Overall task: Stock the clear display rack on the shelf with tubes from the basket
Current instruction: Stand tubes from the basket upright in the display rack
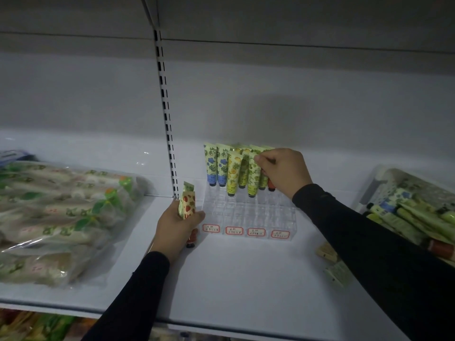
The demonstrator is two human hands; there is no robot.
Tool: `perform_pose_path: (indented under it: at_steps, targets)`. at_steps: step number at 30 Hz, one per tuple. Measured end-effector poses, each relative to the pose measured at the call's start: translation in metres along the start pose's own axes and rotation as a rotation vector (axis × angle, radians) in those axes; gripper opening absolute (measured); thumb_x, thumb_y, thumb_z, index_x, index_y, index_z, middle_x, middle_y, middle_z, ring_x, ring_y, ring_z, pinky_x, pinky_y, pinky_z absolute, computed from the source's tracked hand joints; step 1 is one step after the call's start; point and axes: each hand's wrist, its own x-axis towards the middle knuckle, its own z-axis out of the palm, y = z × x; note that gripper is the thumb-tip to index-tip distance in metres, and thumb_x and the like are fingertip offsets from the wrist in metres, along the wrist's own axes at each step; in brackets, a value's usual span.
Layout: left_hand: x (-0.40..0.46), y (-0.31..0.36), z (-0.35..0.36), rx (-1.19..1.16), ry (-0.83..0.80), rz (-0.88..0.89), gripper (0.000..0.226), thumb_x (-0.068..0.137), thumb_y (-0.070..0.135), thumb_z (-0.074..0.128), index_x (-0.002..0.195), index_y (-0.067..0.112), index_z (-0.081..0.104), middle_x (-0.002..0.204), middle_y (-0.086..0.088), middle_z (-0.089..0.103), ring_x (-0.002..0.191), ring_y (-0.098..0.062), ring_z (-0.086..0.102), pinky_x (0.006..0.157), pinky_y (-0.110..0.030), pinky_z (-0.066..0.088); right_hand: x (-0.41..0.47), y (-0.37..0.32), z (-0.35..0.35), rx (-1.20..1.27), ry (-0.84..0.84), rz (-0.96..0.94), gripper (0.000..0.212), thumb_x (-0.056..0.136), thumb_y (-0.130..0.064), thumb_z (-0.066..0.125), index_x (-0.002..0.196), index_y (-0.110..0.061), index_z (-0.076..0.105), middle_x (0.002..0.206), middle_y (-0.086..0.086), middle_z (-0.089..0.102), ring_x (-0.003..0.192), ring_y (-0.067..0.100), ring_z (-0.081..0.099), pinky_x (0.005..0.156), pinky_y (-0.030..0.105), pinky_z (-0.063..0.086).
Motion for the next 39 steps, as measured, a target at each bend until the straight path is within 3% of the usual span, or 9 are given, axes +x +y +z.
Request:
perform_pose_path:
  at_steps: [5, 19, 28, 39]
  targets:
    - [0.0005, 0.0000, -0.0006, -0.004, 0.001, -0.001, 0.012, 0.087, 0.011, 0.070, 0.087, 0.015, 0.059, 0.068, 0.007, 0.065, 0.052, -0.001, 0.061, 0.048, -0.014, 0.045, 0.0013, 0.0016, 0.0008, -0.027, 0.018, 0.010, 0.040, 0.095, -0.027, 0.058, 0.076, 0.007, 0.066, 0.071, 0.026, 0.063, 0.064, 0.041, 0.058, 0.069, 0.048, 0.053]
    - [-0.0061, 0.0081, 0.0016, 0.000, 0.006, 0.022, 0.013, 0.088, 0.007, 0.068, 0.084, 0.013, 0.058, 0.068, 0.004, 0.063, 0.050, 0.004, 0.060, 0.045, -0.009, 0.042, 0.0048, -0.0044, 0.0027, -0.053, 0.025, 0.040, 0.044, 0.093, -0.026, 0.061, 0.067, 0.010, 0.061, 0.070, 0.030, 0.061, 0.062, 0.042, 0.059, 0.068, 0.037, 0.055]
    - [-0.0013, 0.0018, -0.0010, -0.009, 0.005, -0.004, 0.013, 0.086, 0.011, 0.071, 0.084, 0.016, 0.060, 0.063, 0.008, 0.064, 0.054, -0.004, 0.061, 0.051, -0.018, 0.045, 0.0058, -0.0004, 0.0048, -0.075, 0.059, 0.081, 0.045, 0.091, -0.028, 0.062, 0.068, 0.011, 0.061, 0.070, 0.029, 0.063, 0.063, 0.044, 0.059, 0.068, 0.047, 0.055]
    - [-0.0025, 0.0024, 0.0012, 0.006, 0.008, 0.000, 0.013, 0.089, 0.012, 0.069, 0.085, 0.016, 0.057, 0.073, 0.002, 0.062, 0.058, -0.005, 0.058, 0.046, -0.010, 0.043, 0.0079, -0.0010, 0.0041, -0.090, 0.056, 0.120, 0.046, 0.090, -0.028, 0.063, 0.064, 0.009, 0.060, 0.068, 0.028, 0.063, 0.064, 0.041, 0.061, 0.067, 0.043, 0.056]
